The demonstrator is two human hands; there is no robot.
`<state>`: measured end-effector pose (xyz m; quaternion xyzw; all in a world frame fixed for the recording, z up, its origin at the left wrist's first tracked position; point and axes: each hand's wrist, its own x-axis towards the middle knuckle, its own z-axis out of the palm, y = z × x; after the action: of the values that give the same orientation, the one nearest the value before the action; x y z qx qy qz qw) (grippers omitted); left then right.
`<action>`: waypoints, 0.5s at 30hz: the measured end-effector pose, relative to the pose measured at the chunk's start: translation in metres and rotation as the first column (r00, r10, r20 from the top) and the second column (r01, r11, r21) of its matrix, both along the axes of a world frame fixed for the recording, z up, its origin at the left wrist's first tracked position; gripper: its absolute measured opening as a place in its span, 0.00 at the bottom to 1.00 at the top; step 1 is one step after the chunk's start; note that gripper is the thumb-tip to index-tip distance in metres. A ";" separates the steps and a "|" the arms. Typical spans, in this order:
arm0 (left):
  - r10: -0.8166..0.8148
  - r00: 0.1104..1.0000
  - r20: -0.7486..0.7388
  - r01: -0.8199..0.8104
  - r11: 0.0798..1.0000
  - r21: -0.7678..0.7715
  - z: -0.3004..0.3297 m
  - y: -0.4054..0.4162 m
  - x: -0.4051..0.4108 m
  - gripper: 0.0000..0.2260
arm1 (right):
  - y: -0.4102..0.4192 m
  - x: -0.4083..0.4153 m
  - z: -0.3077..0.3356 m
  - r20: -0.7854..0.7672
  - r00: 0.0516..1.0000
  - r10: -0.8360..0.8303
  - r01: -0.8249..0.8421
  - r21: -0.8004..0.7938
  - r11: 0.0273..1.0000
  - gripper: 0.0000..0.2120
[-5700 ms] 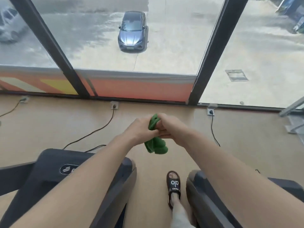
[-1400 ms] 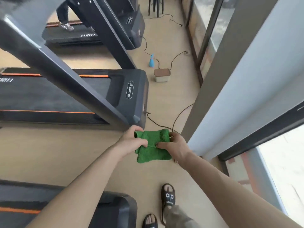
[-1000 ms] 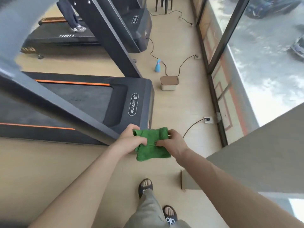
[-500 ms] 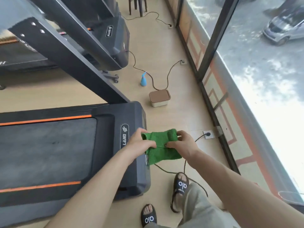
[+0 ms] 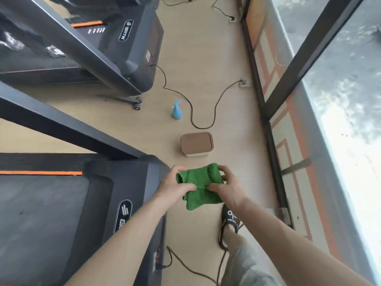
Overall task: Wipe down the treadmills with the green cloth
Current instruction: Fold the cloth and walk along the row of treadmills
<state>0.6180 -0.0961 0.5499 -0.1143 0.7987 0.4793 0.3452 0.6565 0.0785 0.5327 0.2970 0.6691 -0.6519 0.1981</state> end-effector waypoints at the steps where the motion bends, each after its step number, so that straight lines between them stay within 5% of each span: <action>1: 0.021 1.000 0.012 -0.020 1.000 -0.008 -0.011 0.014 -0.019 0.20 | 0.014 -0.021 -0.011 0.008 1.000 0.010 -0.010 -0.008 1.000 0.24; 15: 0.004 0.996 -0.091 -0.020 0.985 -0.173 -0.289 0.117 -0.262 0.16 | 0.111 -0.271 -0.302 0.094 0.995 0.036 -0.044 0.082 0.996 0.24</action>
<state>0.3559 0.0208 0.2612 -0.1268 0.8516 0.4147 0.2945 0.3857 0.1890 0.2310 0.3214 0.6919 -0.6045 0.2291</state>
